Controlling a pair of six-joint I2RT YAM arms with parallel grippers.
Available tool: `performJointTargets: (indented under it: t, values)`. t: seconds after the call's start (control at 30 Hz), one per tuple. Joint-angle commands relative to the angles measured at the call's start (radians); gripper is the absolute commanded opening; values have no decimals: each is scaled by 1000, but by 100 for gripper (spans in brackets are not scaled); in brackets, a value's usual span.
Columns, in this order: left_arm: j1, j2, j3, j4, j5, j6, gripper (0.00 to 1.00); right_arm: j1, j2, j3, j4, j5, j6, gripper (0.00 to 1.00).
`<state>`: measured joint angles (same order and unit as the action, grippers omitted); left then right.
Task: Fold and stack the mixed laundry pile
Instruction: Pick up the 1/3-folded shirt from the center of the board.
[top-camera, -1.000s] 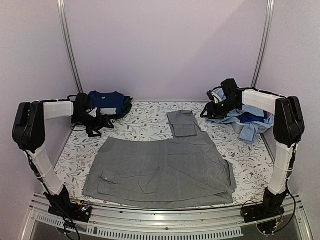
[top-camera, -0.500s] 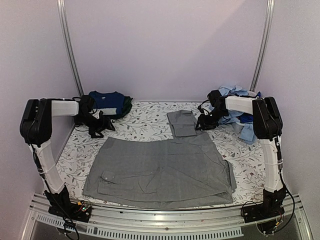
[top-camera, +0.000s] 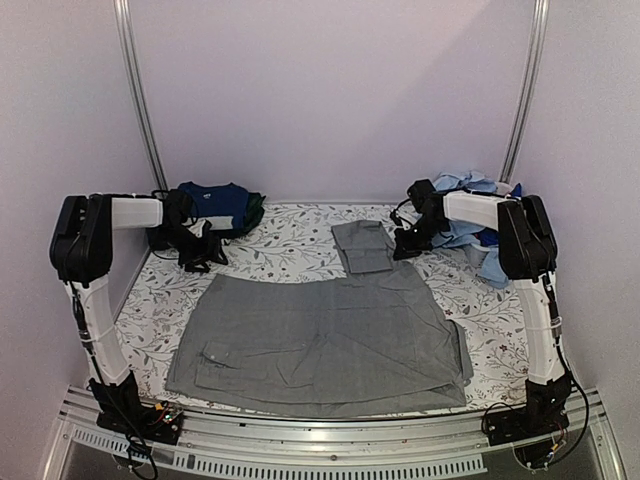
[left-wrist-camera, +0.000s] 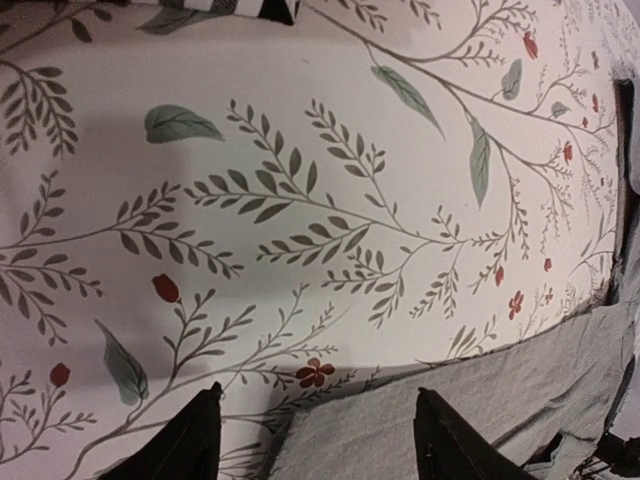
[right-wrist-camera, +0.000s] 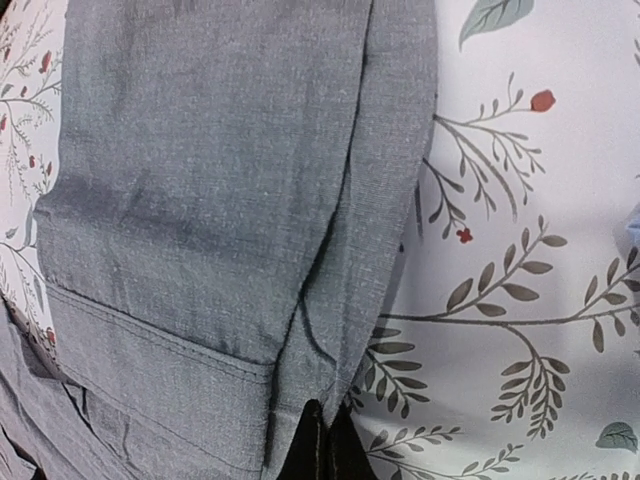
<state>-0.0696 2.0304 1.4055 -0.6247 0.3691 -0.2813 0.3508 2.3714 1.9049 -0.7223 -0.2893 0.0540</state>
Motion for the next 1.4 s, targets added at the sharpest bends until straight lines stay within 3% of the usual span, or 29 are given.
performJointTargets:
  t: [0.0,0.57,0.73,0.77,0.83,1.13,1.37]
  values:
    - [9,2,12,-27,15,117,62,-18,7,64,-2,-12,18,0]
    - [8,63,-62,77,145,197,42,-51,25,101,7,-119,55,0]
    - [10,57,-52,73,164,209,22,-57,25,120,6,-126,62,0]
    - [10,56,-37,64,158,205,10,-65,27,136,6,-128,67,0]
    - [13,53,-27,65,156,196,0,-71,29,150,5,-131,67,0]
    - [19,30,45,100,145,150,0,-103,65,286,-26,-155,83,0]
    - [27,-35,32,98,168,158,0,-103,7,242,-44,-225,88,0]
